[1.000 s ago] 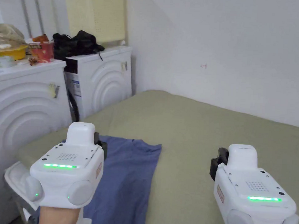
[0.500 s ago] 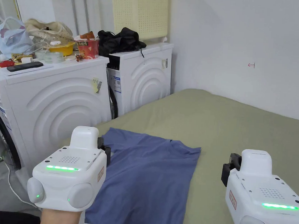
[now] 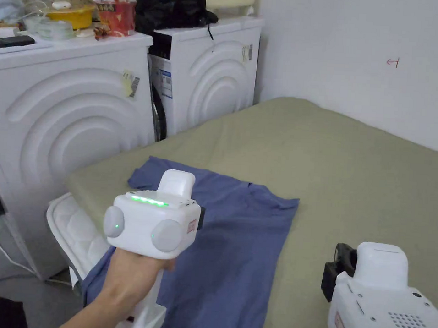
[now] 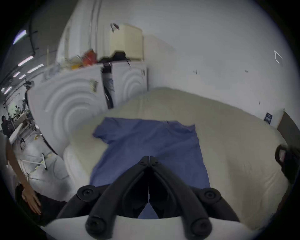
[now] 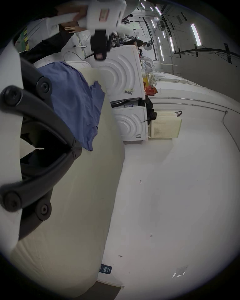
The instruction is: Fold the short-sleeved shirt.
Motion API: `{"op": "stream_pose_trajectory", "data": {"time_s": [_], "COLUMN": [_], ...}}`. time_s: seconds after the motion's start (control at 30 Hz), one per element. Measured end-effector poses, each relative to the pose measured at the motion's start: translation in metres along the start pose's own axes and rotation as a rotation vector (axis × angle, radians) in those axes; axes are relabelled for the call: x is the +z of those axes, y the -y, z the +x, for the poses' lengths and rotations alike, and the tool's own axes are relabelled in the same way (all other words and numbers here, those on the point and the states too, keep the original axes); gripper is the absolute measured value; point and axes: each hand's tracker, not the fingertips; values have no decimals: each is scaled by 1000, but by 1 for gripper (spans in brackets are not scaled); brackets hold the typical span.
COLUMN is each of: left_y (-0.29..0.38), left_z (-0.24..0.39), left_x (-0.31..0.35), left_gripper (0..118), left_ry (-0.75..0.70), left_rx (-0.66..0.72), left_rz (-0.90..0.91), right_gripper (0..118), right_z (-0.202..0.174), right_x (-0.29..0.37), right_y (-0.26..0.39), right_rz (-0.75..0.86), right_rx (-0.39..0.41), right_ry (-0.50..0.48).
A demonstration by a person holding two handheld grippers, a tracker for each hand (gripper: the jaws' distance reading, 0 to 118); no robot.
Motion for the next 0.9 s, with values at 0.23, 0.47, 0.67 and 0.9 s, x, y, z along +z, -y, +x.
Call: {"op": "stream_pose_trajectory", "data": {"time_s": [0.23, 0.47, 0.67, 0.9], "left_y": [-10, -14, 10, 0], "left_z": [21, 33, 49, 55], "left_x": [-118, -162, -185, -159], "left_gripper": [1, 77, 114, 4], "left_ry": [59, 95, 2, -72], "left_rx": [-23, -47, -139, -206], "left_rz": [-273, -403, -461, -382], "right_gripper": [0, 0, 0, 0], "right_z": [6, 13, 17, 35], "right_x": [-36, -49, -46, -19], "right_y": [25, 47, 51, 42], "right_rz": [-73, -128, -146, -131], "right_rx": [-25, -28, -41, -51], "right_ry": [-5, 16, 22, 54]}}
